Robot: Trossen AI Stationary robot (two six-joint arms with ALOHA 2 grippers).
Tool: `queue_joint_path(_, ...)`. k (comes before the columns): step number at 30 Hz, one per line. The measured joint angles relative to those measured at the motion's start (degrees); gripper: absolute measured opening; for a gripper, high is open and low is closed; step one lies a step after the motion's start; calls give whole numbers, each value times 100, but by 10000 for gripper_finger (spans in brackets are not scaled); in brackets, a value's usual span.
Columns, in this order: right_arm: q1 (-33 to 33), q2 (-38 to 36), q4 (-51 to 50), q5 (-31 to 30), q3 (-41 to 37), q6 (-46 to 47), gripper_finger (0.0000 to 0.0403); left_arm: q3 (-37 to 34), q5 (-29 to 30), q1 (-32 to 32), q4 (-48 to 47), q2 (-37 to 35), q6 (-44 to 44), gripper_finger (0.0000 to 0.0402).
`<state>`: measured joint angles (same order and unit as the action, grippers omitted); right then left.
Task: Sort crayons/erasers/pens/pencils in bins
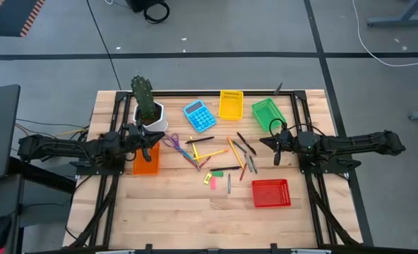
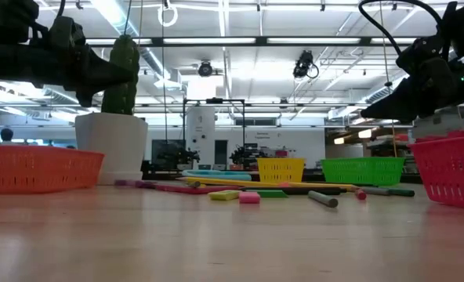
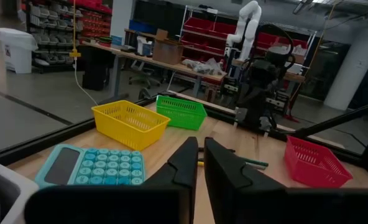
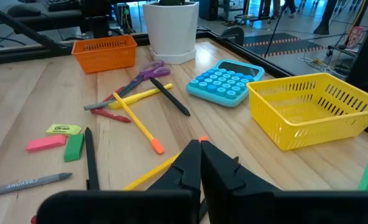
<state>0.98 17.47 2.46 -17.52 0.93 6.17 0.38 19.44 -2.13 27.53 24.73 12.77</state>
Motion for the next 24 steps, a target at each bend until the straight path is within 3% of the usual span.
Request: queue_joint_path(24,0,0,0,0,0,-1,14,0,0,0,0,0,-1,32)
